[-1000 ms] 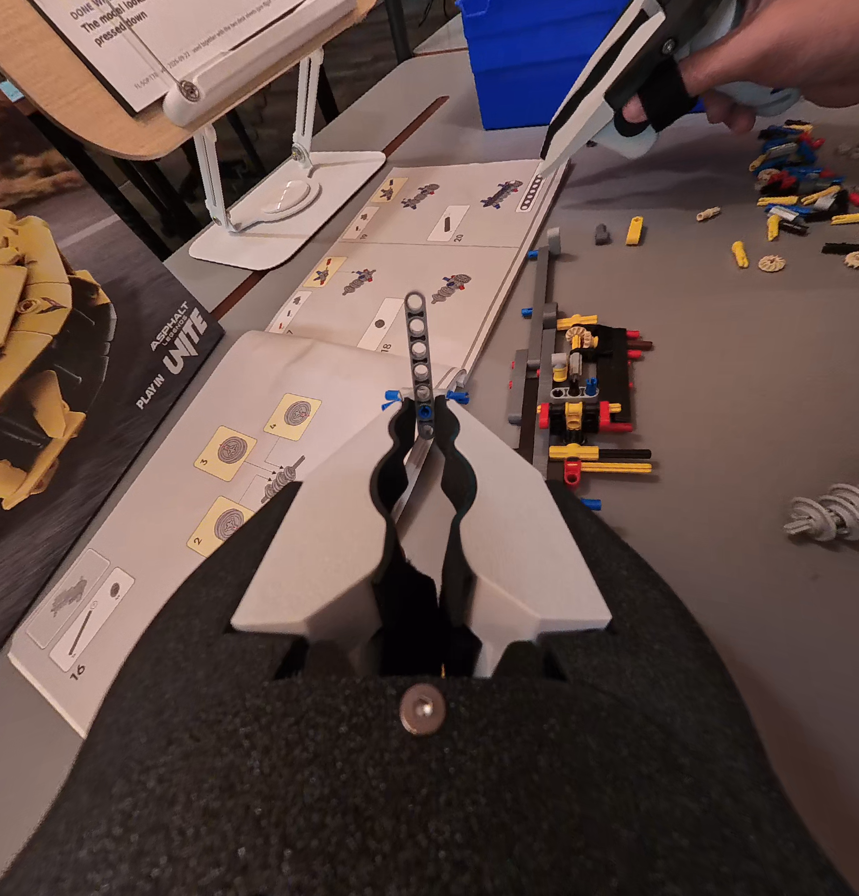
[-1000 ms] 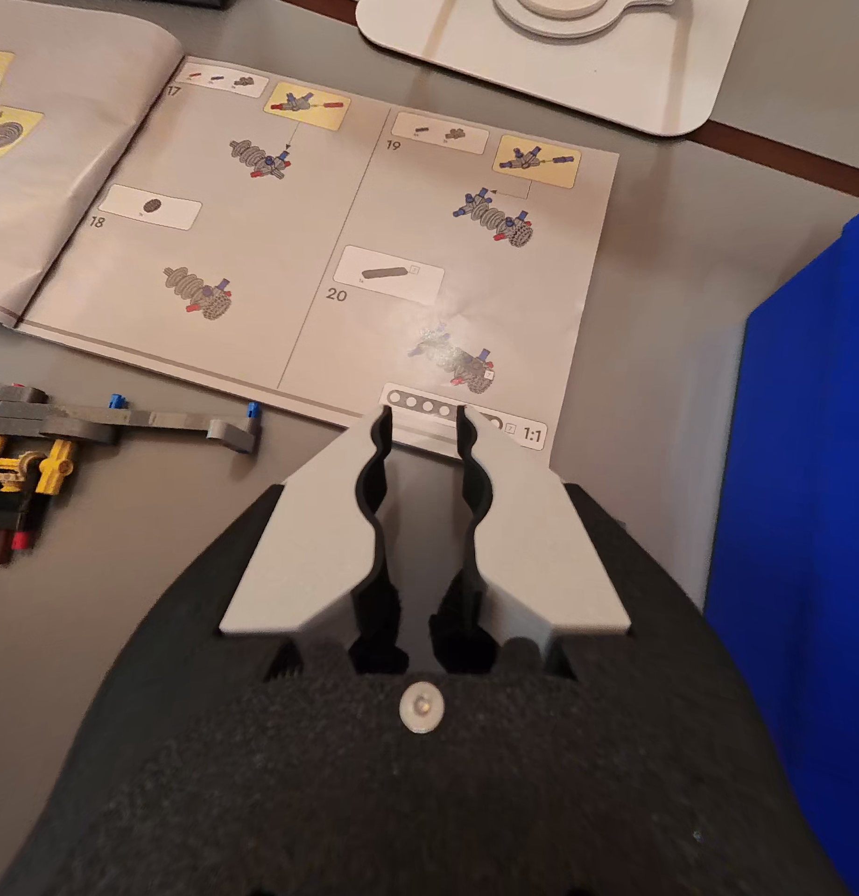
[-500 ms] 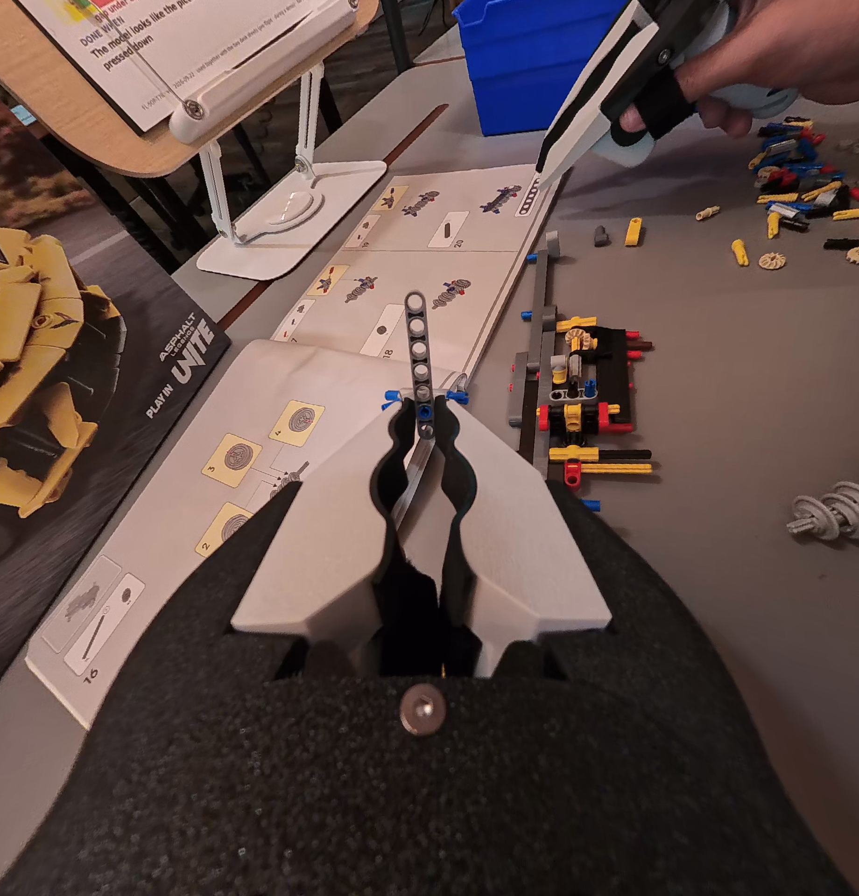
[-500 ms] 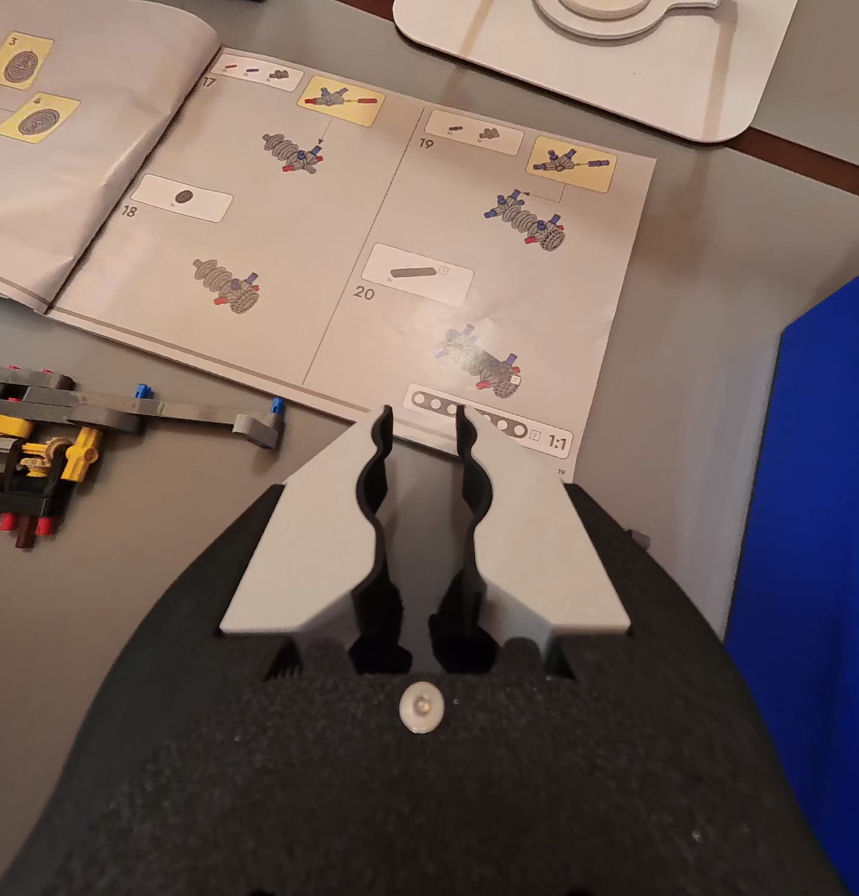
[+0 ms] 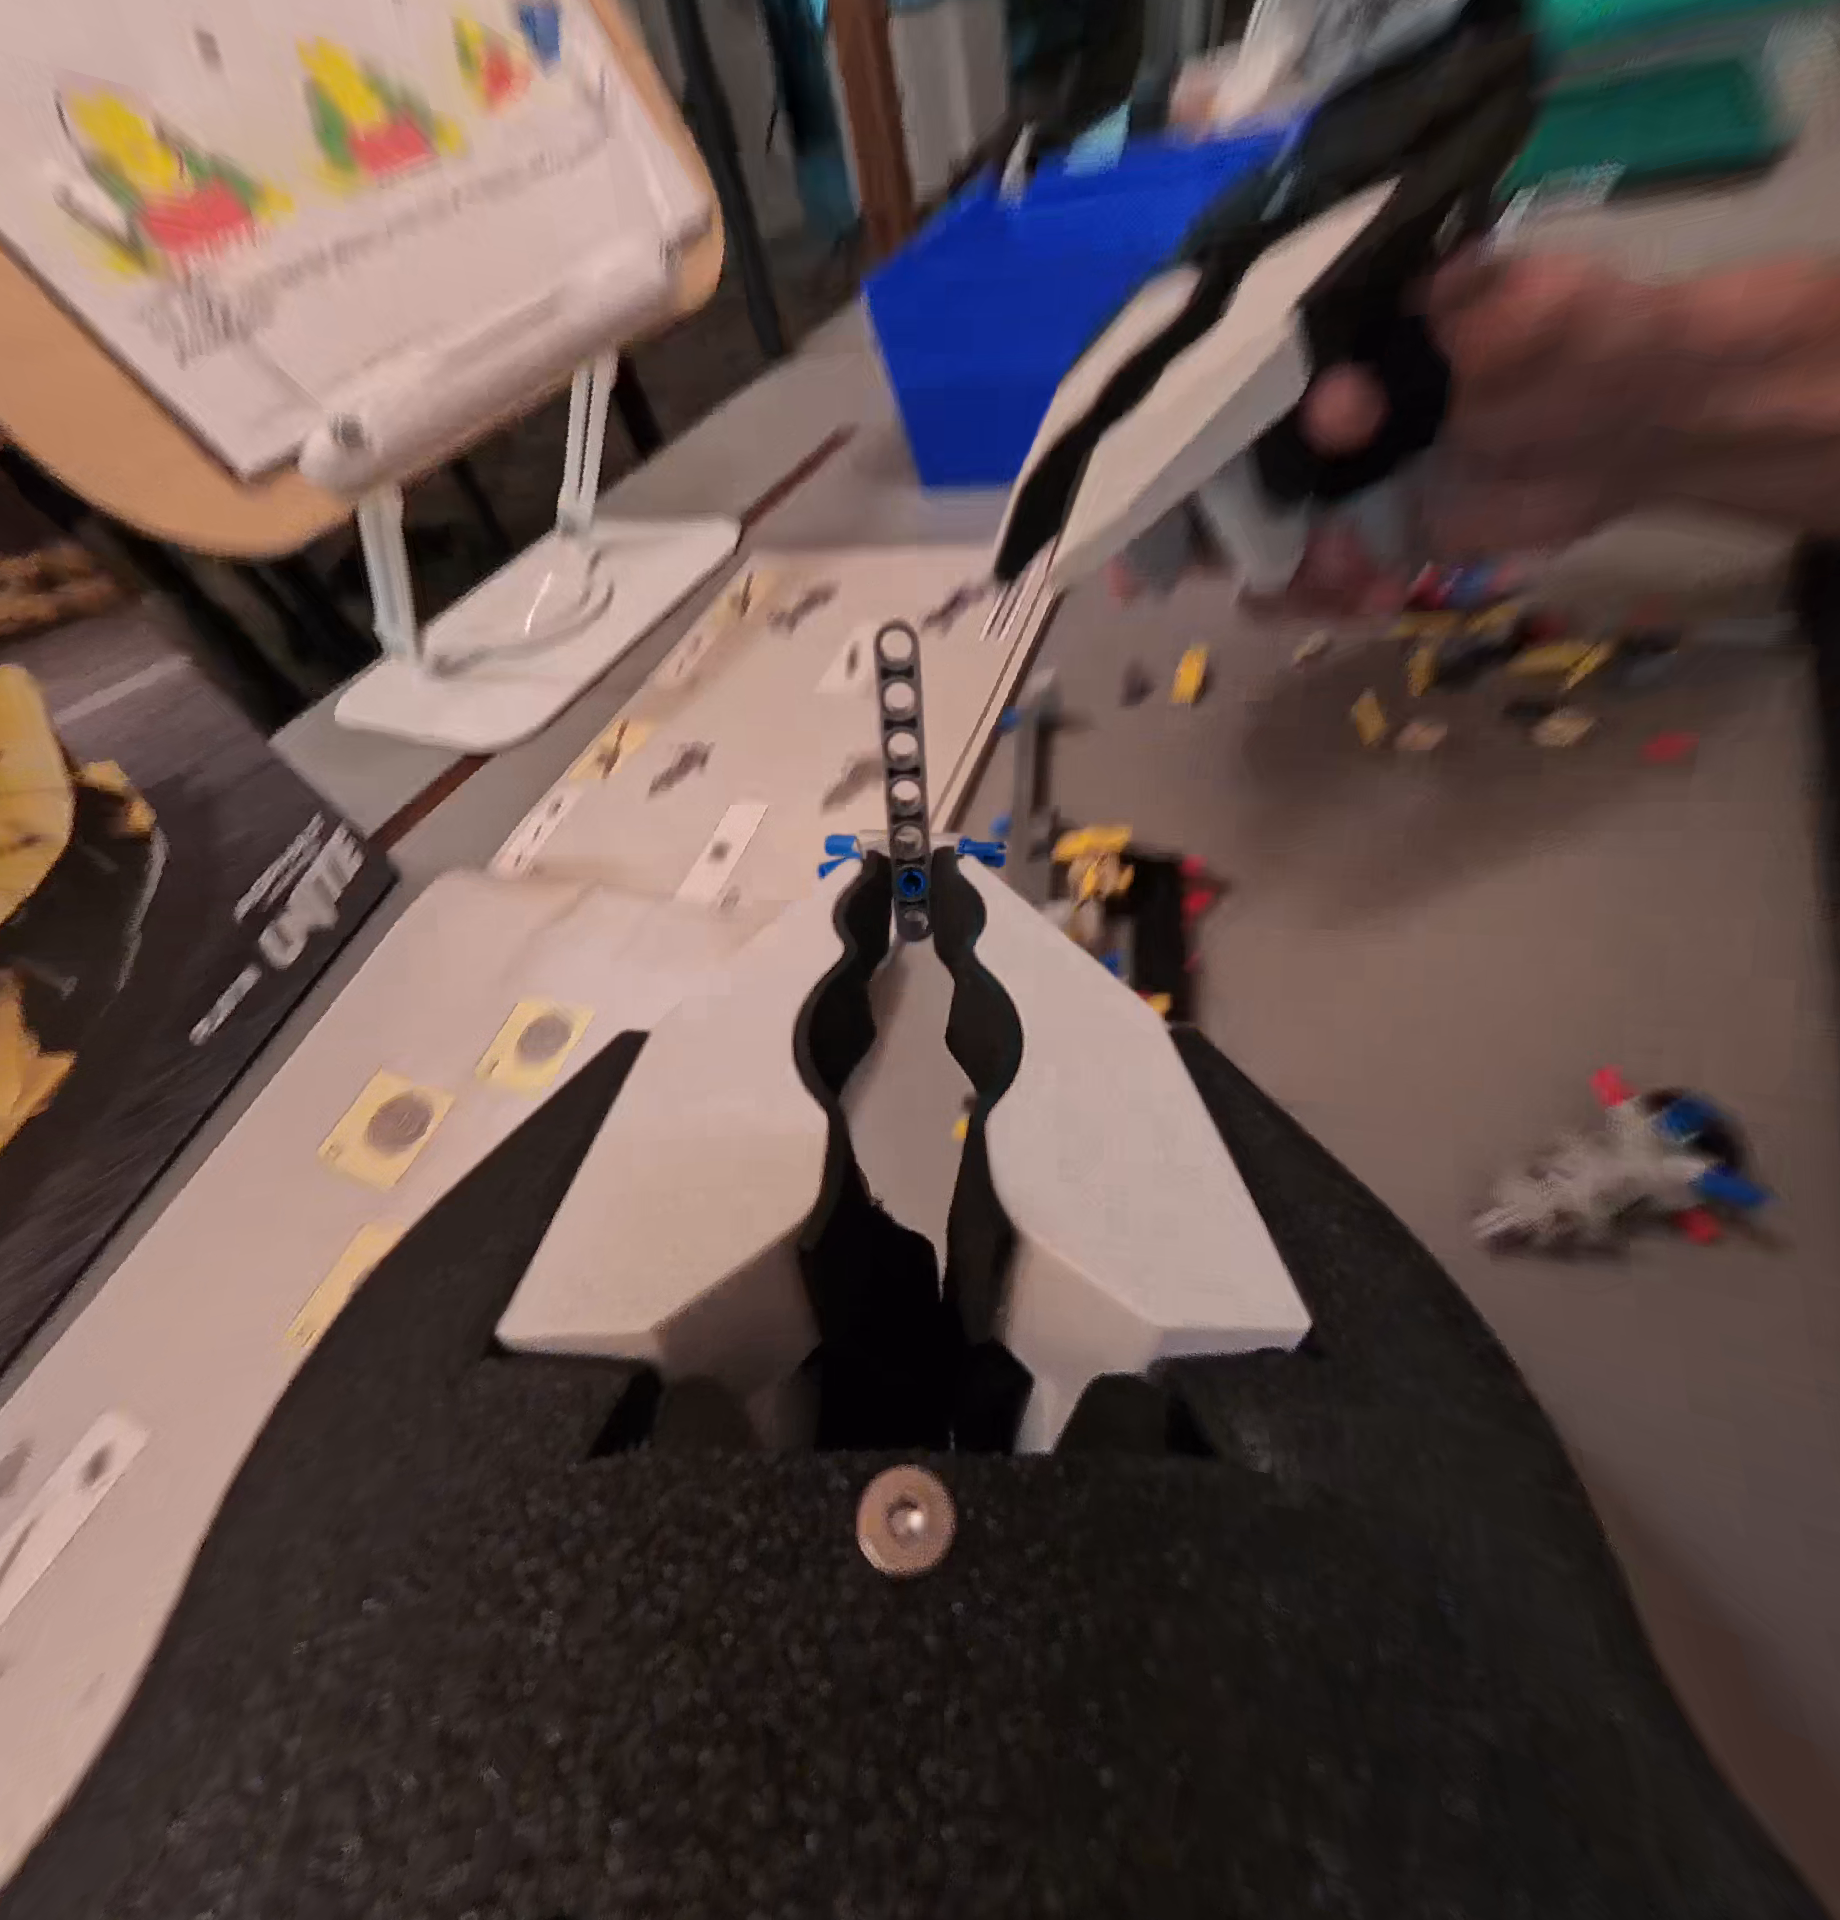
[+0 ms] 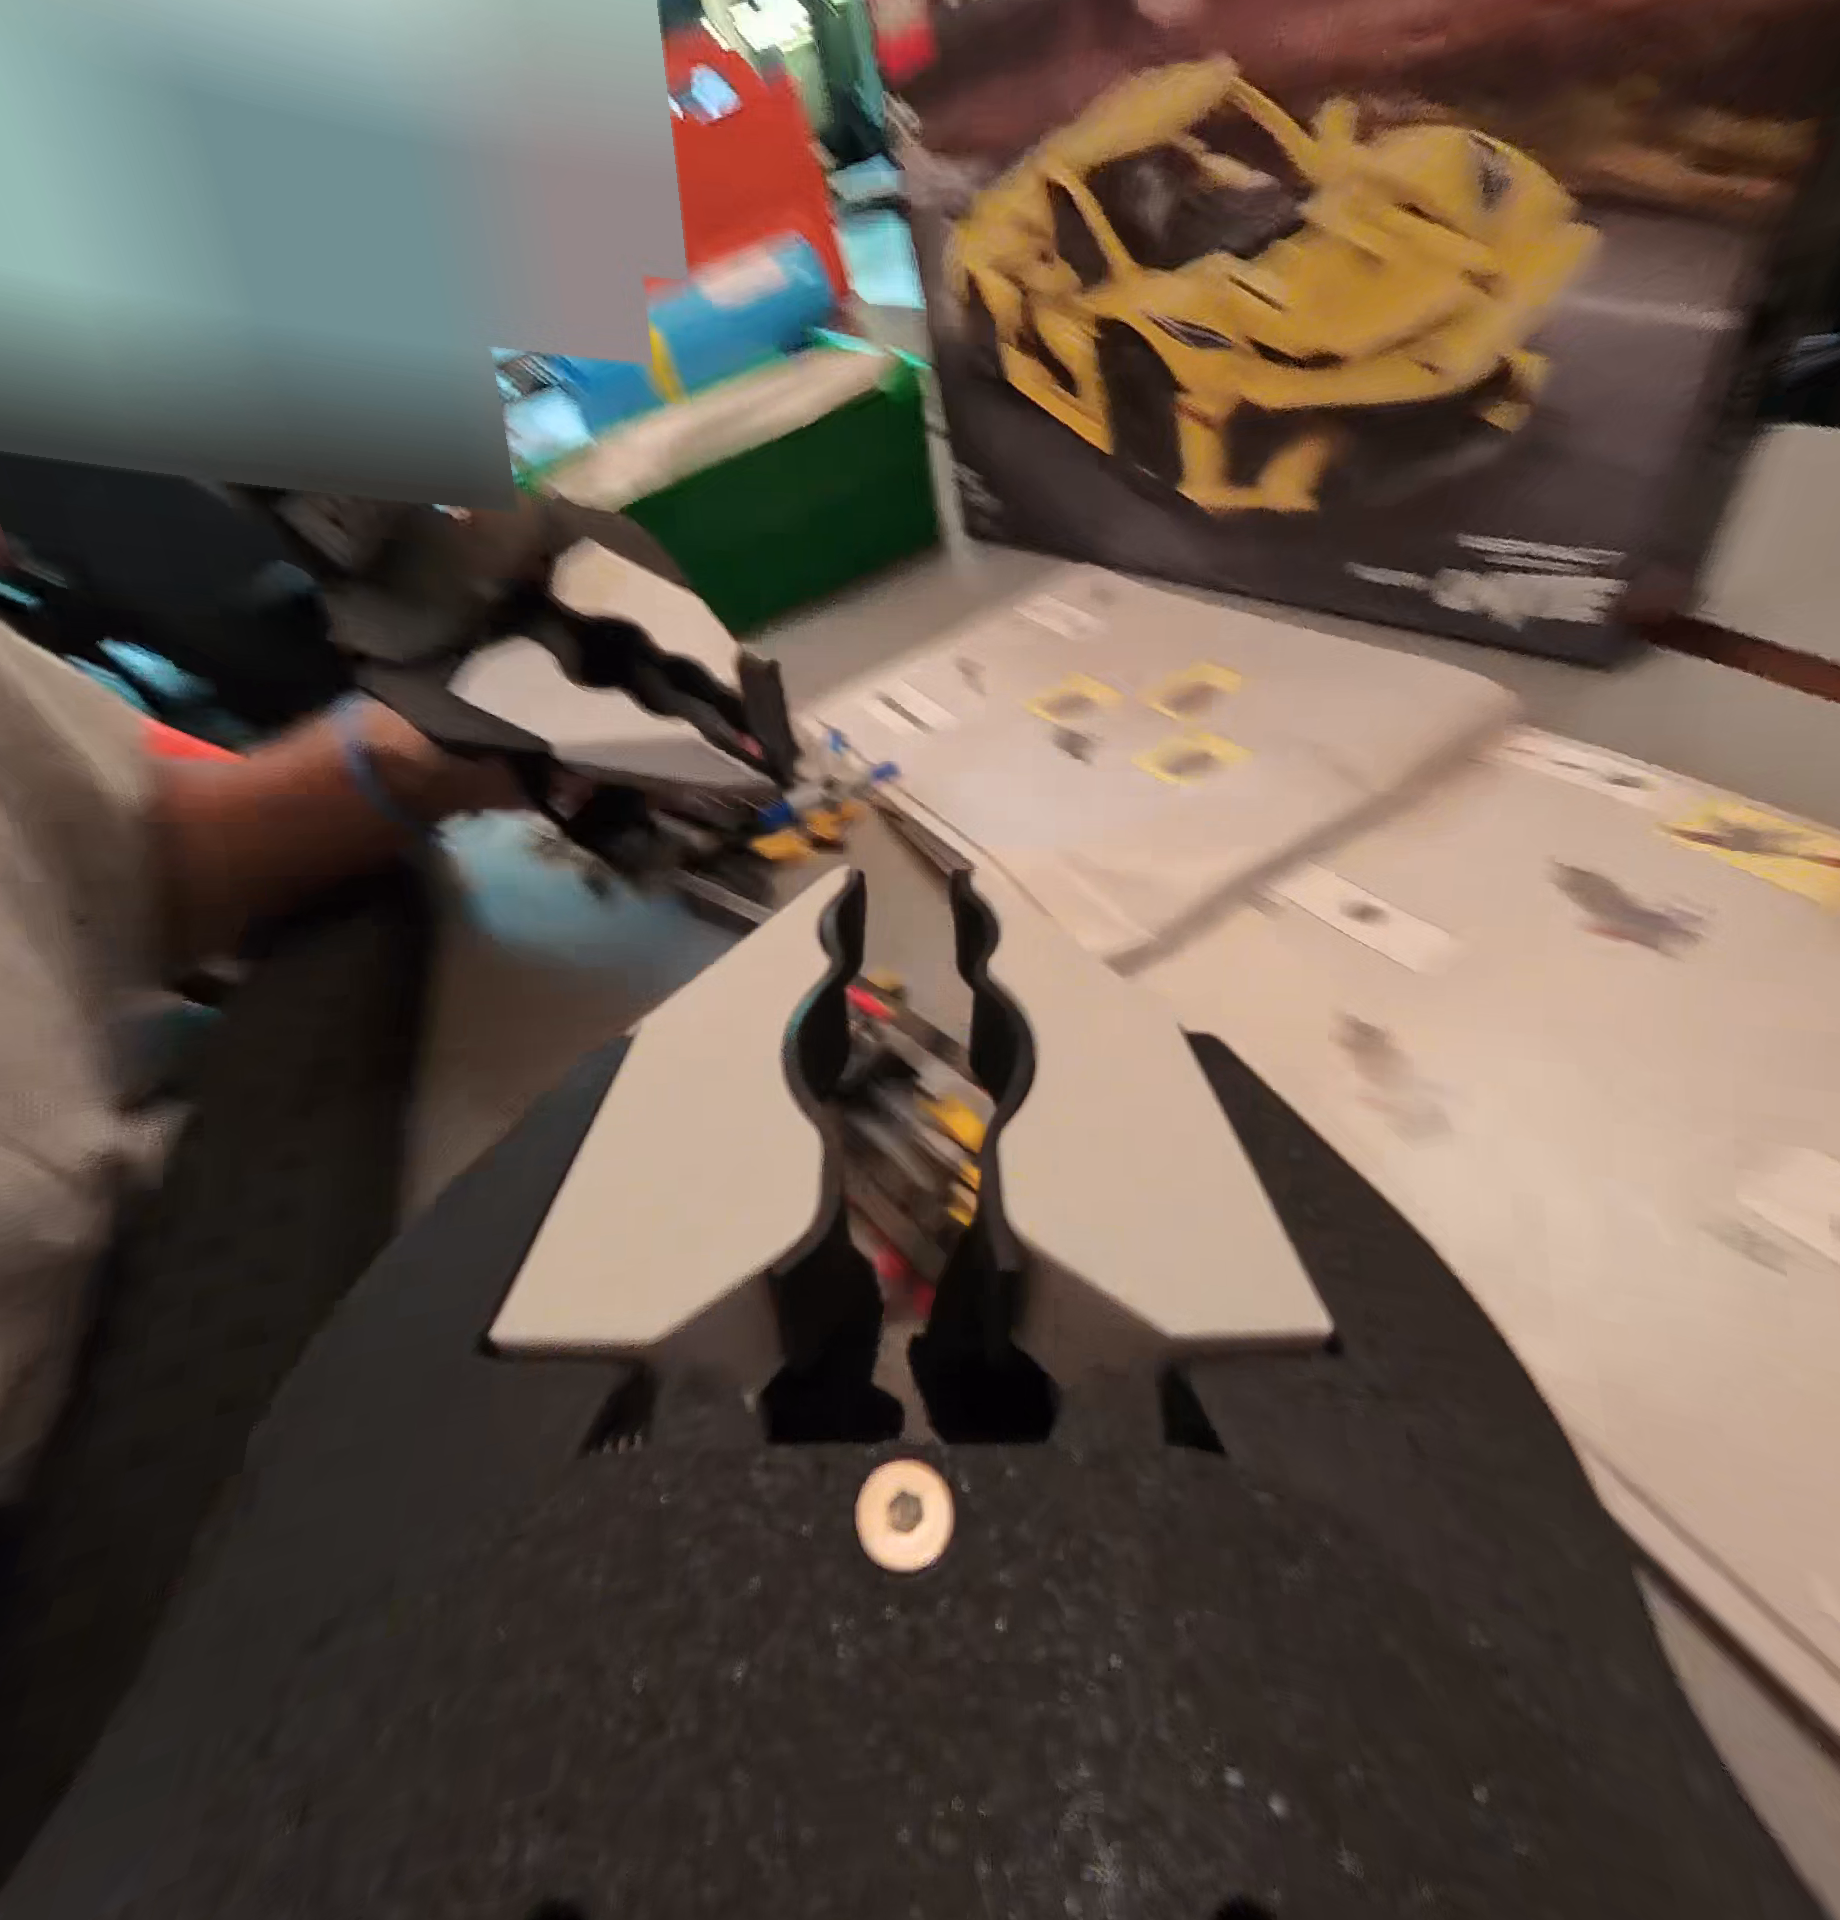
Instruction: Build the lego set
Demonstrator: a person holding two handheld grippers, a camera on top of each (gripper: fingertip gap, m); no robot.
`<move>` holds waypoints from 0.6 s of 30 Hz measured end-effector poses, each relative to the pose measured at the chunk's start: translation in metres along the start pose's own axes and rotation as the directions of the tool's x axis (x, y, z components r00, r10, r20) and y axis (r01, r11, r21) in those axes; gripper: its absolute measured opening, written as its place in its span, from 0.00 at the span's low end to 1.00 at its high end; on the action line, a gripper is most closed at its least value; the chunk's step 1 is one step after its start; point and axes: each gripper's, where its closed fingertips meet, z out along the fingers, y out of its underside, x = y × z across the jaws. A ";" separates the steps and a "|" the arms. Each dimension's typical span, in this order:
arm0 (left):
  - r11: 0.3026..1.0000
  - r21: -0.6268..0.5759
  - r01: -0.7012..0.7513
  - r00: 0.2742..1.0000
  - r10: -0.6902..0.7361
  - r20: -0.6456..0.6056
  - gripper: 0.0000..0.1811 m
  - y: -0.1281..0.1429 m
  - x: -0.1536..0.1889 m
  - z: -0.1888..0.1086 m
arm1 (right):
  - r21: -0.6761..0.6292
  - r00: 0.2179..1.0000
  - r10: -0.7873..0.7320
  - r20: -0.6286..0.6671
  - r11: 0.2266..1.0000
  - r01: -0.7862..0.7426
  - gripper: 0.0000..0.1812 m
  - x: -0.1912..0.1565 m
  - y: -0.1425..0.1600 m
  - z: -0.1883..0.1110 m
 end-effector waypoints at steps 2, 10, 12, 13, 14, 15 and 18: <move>0.987 0.162 -0.003 0.999 0.011 -0.051 0.03 -0.029 0.013 -0.007 | 0.023 0.973 0.145 0.178 0.988 -0.152 0.09 -0.028 -0.012 0.013; 0.887 0.300 -0.352 0.935 0.345 0.077 0.04 -0.059 0.049 -0.014 | -0.187 0.591 0.545 0.594 0.809 -0.558 0.10 -0.086 -0.018 0.017; 0.878 0.291 -0.381 0.924 0.369 0.095 0.04 -0.060 0.051 -0.014 | -0.182 0.589 0.550 0.592 0.803 -0.567 0.04 -0.086 -0.017 0.015; 0.873 0.290 -0.393 0.919 0.380 0.100 0.04 -0.061 0.052 -0.014 | -0.179 0.598 0.542 0.590 0.811 -0.557 0.04 -0.087 -0.017 0.014; 0.862 0.292 -0.413 0.910 0.397 0.116 0.03 -0.062 0.054 -0.015 | -0.174 0.599 0.535 0.596 0.815 -0.553 0.03 -0.089 -0.018 0.012; 0.852 0.284 -0.441 0.898 0.419 0.136 0.03 -0.063 0.054 -0.015 | -0.176 0.596 0.538 0.596 0.812 -0.557 0.03 -0.090 -0.018 0.012; 0.841 0.277 -0.464 0.886 0.431 0.173 0.03 -0.069 0.054 -0.018 | -0.161 0.576 0.538 0.616 0.801 -0.576 0.03 -0.092 -0.024 0.010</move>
